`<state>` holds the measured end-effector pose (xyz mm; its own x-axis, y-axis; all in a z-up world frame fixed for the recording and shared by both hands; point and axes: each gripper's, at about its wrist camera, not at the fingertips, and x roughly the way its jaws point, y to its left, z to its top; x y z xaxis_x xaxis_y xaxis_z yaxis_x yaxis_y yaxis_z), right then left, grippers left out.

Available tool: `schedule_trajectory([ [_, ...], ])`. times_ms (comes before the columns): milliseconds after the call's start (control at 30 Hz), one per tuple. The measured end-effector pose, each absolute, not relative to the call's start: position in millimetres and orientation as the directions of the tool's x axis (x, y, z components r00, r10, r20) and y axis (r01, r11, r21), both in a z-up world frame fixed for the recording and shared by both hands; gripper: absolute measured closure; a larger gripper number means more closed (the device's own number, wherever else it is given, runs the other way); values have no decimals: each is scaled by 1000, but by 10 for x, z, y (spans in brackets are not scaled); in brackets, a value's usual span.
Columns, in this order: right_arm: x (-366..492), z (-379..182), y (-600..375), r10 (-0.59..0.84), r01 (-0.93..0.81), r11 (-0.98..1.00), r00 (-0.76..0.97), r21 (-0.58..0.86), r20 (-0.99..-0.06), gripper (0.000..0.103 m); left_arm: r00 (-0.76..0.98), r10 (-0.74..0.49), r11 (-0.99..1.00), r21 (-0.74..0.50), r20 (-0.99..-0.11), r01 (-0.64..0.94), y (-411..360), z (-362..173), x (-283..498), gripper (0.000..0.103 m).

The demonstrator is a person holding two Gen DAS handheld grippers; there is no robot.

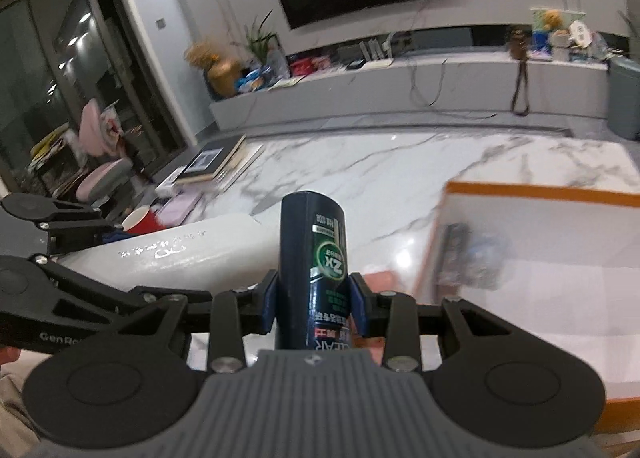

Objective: Organize rigid objects
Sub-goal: 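Carry the white box into the orange box while right tool carries blue can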

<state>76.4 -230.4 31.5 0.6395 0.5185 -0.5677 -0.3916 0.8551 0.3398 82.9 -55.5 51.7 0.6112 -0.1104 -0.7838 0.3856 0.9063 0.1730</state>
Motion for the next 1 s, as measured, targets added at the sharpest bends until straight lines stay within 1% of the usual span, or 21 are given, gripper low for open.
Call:
schedule_trajectory([
  [300, 863, 379, -2921, 415, -295, 909, 704, 293, -576, 67, 600, -187, 863, 162, -778, 479, -1177, 487, 1051, 34],
  [600, 1105, 300, -3468, 346, -193, 934, 705, 302, -619, 67, 562, -253, 837, 113, -787, 535, -1696, 303, 1366, 34],
  [733, 1247, 174, -3632, 317, -159, 944, 675, 288, -667, 67, 540, -272, 833, 86, -797, 546, -1888, 186, 1539, 34],
  [900, 1513, -49, -3760, 314, -131, 946, 595, 296, -740, 67, 505, -279, 834, 55, -817, 549, -2084, 1, 1722, 34],
  [1000, 1694, -153, -3795, 284, -125, 958, 538, 257, -794, 67, 481, -284, 846, 19, -830, 533, -2183, -119, 1875, 34],
])
